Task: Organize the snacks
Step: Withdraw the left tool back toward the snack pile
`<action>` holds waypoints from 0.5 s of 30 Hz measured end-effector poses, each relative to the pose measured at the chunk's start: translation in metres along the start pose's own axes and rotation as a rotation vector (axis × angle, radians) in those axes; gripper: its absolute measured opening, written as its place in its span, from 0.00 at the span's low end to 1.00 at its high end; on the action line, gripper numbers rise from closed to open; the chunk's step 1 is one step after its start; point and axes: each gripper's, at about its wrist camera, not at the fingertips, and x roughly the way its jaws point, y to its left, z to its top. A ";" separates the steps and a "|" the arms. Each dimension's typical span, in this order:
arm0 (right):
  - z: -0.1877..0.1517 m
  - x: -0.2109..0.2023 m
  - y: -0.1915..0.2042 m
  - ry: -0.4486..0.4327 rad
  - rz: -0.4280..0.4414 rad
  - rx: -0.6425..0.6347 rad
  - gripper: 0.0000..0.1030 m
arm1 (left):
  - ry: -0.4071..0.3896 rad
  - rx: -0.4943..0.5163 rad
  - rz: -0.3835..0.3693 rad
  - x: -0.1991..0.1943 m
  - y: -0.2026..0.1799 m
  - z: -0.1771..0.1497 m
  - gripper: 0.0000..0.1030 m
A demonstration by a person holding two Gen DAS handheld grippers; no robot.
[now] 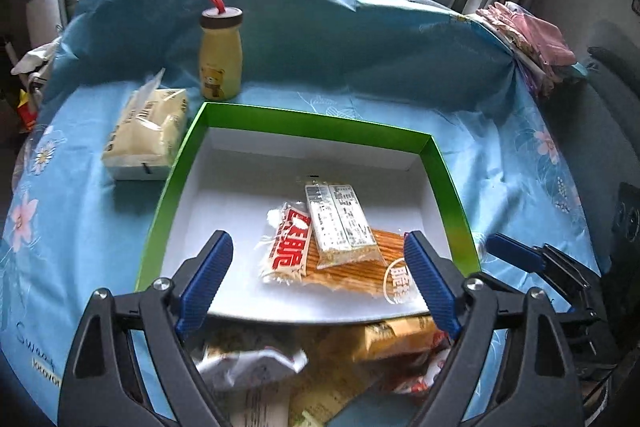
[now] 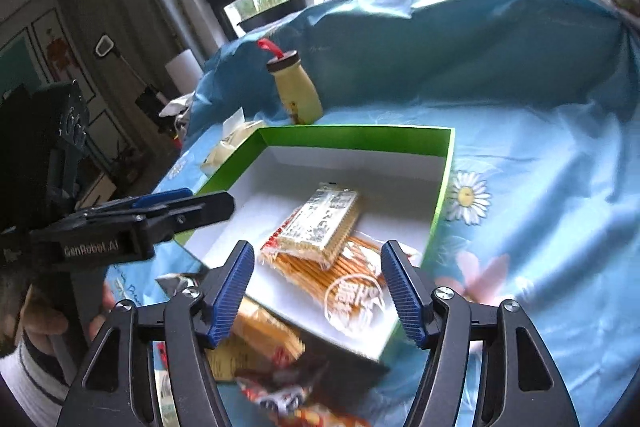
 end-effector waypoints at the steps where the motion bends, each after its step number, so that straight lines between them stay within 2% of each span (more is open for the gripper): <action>1: -0.003 -0.005 0.002 -0.003 -0.012 -0.008 0.66 | -0.004 0.003 0.005 -0.004 -0.001 -0.003 0.86; 5: -0.017 -0.019 0.007 -0.003 -0.023 -0.020 0.67 | -0.024 0.015 0.010 -0.020 -0.006 -0.019 0.99; 15: -0.051 -0.050 0.016 0.012 -0.026 -0.009 0.67 | -0.071 0.036 0.044 -0.058 -0.021 -0.054 1.00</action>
